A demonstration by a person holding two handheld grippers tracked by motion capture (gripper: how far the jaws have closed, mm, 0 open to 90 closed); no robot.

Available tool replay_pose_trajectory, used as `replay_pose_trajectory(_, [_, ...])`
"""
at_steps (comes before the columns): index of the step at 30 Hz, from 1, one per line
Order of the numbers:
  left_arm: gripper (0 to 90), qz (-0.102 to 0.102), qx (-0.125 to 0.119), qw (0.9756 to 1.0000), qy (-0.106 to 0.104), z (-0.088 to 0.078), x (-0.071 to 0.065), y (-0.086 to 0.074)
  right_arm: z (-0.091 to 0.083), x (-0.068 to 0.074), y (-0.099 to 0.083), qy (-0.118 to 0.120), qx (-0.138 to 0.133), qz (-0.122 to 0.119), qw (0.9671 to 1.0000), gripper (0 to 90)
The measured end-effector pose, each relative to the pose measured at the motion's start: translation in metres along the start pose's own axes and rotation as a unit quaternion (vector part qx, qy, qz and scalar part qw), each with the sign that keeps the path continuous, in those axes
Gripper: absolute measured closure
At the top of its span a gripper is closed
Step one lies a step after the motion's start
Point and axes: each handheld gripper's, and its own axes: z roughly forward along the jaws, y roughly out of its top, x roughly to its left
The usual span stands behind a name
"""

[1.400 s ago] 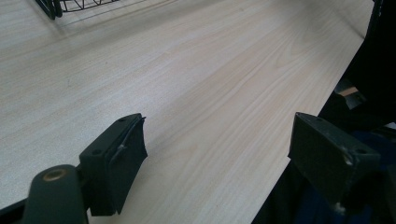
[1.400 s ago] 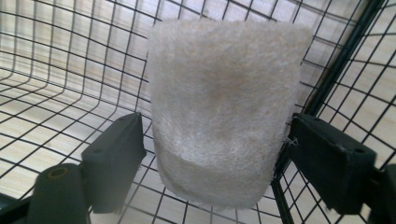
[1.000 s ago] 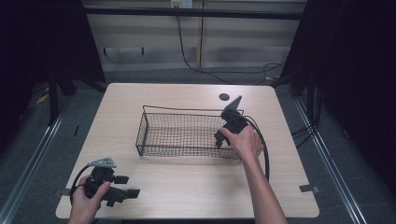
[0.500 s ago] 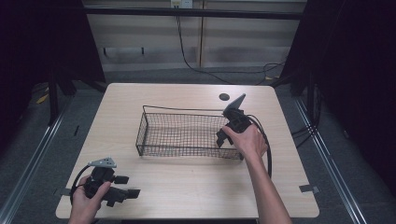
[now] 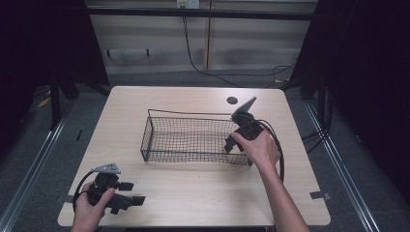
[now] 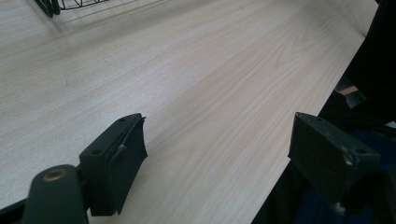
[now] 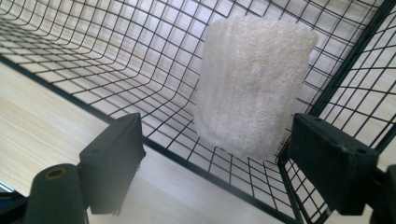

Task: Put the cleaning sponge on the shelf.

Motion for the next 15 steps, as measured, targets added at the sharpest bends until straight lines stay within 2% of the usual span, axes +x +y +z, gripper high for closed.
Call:
replay_pose_trajectory(10, [18.4,0.0,-0.001,1.0,0.002,0.001,0.0,0.0,-0.011,0.003,-0.014,0.017,-0.025,-0.02,0.9993,18.4])
replay_pose_trajectory(15, [18.4,0.0,0.001,1.0,0.001,0.0,0.0,0.0,-0.015,0.005,-0.021,0.027,-0.043,-0.04,0.9979,18.2])
